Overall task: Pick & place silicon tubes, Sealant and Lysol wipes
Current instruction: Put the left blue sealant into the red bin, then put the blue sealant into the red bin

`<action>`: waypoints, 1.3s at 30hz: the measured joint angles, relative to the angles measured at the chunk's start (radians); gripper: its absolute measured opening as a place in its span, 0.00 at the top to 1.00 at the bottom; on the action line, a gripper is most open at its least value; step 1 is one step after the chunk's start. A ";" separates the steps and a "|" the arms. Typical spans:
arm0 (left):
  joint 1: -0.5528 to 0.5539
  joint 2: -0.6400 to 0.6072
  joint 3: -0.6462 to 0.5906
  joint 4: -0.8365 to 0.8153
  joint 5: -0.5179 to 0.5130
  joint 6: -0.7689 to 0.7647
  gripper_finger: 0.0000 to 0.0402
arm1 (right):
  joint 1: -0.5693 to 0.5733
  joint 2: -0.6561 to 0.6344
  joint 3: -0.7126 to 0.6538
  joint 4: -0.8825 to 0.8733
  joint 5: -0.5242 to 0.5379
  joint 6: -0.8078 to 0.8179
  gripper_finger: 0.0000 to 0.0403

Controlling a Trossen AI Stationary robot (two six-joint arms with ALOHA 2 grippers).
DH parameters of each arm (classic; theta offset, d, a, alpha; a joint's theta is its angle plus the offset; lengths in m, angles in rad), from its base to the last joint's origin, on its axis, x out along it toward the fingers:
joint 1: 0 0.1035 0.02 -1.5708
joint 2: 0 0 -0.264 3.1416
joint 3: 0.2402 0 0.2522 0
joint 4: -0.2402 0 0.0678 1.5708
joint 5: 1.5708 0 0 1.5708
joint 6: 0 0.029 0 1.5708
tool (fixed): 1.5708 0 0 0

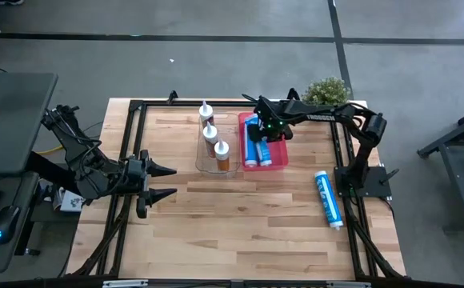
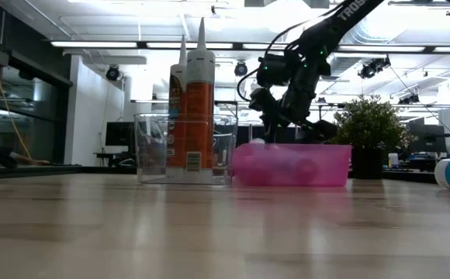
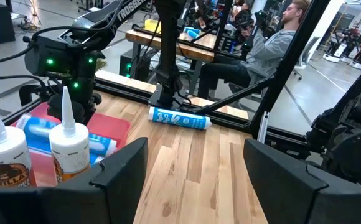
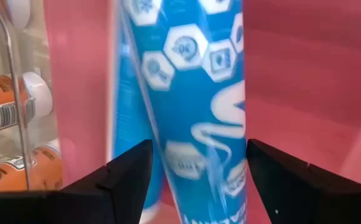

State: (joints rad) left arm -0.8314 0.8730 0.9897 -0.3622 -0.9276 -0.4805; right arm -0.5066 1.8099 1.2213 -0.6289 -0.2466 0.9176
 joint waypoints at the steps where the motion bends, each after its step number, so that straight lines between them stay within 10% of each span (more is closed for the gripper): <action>1: 0.000 0.000 0.000 0.000 0.000 0.000 0.36 | 0.002 0.000 0.000 -0.002 0.000 0.000 0.37; 19: 0.000 0.000 0.000 -0.003 0.000 0.000 0.36 | 0.003 0.000 0.067 0.004 -0.076 -0.081 0.52; 39: 0.000 0.000 0.000 -0.008 0.032 0.001 0.36 | 0.136 -0.080 0.402 -0.929 0.339 -0.395 0.54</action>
State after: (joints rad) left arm -0.8316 0.8730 0.9897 -0.3699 -0.8955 -0.4793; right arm -0.3707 1.7297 1.6228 -1.5577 0.0921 0.5226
